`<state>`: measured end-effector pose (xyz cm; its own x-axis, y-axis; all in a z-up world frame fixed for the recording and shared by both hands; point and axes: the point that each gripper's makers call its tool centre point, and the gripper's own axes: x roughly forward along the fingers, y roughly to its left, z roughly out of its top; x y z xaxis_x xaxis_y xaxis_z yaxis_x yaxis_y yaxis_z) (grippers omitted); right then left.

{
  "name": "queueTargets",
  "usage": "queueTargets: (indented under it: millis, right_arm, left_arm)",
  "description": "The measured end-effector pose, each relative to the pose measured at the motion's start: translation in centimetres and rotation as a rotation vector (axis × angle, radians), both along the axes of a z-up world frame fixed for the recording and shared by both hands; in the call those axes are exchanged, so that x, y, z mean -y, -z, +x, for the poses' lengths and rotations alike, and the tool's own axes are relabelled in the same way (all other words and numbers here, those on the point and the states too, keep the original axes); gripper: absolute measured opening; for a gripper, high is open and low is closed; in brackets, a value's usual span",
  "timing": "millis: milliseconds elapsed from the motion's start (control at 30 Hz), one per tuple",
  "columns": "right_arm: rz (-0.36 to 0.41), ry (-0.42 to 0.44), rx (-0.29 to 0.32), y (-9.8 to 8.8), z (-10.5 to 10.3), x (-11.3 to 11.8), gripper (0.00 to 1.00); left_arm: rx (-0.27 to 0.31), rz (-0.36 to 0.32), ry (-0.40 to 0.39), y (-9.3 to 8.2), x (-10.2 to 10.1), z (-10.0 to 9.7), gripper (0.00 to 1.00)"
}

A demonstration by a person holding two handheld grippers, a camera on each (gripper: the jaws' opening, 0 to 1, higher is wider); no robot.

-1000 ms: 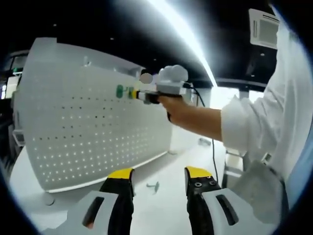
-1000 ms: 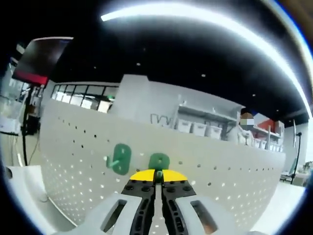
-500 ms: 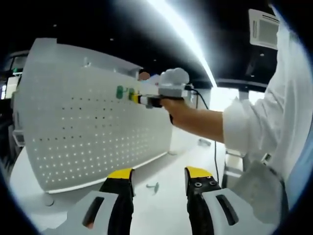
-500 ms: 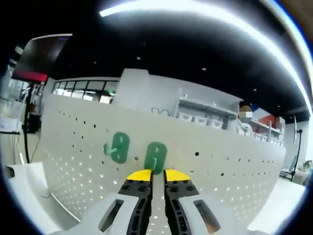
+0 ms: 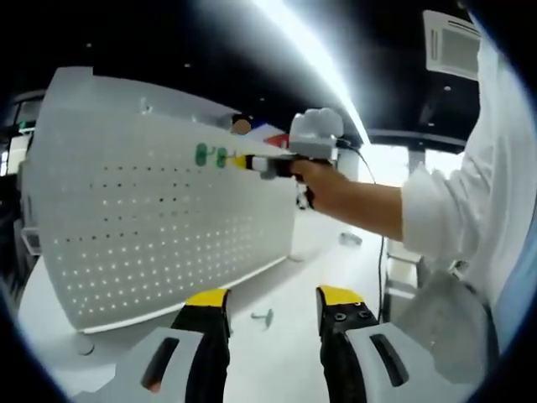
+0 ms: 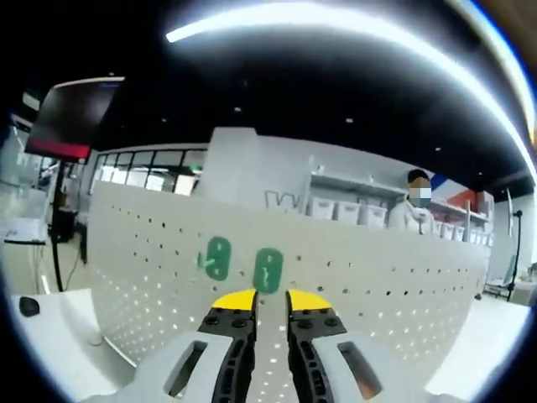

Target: Insert the hook assembly into the mounting plate slot until the hook locks in place.

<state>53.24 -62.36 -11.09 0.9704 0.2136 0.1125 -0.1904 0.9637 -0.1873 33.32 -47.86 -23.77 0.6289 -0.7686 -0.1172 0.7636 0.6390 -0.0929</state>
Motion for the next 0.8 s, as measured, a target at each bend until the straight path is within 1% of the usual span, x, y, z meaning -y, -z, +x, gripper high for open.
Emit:
queueTargets:
  millis: [267, 300, 400, 467, 533, 567, 600, 700, 767, 800]
  right_arm:
    - [0.017, -0.031, -0.011, 0.6, -2.5, -0.1, 0.10]
    - [0.027, -0.038, -0.016, 0.7, -2.9, 0.0, 0.10]
    - [0.027, -0.045, -0.022, 1.3, -4.0, -0.1, 0.10]
    - [0.034, -0.066, -0.047, 2.2, -4.2, -0.4, 0.10]
    - [0.005, -0.103, -0.082, 3.7, -4.4, -1.1, 0.09]
    - [-0.012, -0.138, -0.126, 5.0, -4.5, -1.7, 0.09]
    - [-0.019, -0.165, -0.155, 5.9, -4.5, -2.2, 0.09]
    - [-0.062, -0.236, -0.224, 8.5, -4.8, -3.9, 0.08]
    - [-0.085, -0.255, -0.248, 9.6, -4.8, -4.6, 0.07]
    - [-0.103, -0.278, -0.255, 10.2, -4.9, -5.2, 0.07]
  left_arm:
    - [-0.002, 0.024, -0.002, 0.4, 0.0, 0.0, 0.41]
    - [-0.002, 0.025, -0.002, 0.5, 0.0, 0.0, 0.41]
    - [-0.004, 0.026, -0.003, 0.6, -0.1, 0.0, 0.41]
    - [-0.010, 0.029, -0.002, 0.8, -0.1, 0.1, 0.40]
    - [-0.012, 0.034, 0.000, 0.9, 0.0, 0.1, 0.40]
    - [-0.011, 0.036, 0.000, 0.9, 0.0, 0.1, 0.40]
    - [-0.011, 0.038, 0.000, 0.9, 0.0, 0.1, 0.40]
    - [-0.009, 0.039, -0.005, 0.9, -0.2, 0.1, 0.40]
    - [-0.009, 0.040, -0.010, 0.9, -0.3, 0.2, 0.40]
    - [-0.009, 0.041, -0.011, 0.9, -0.3, 0.2, 0.40]
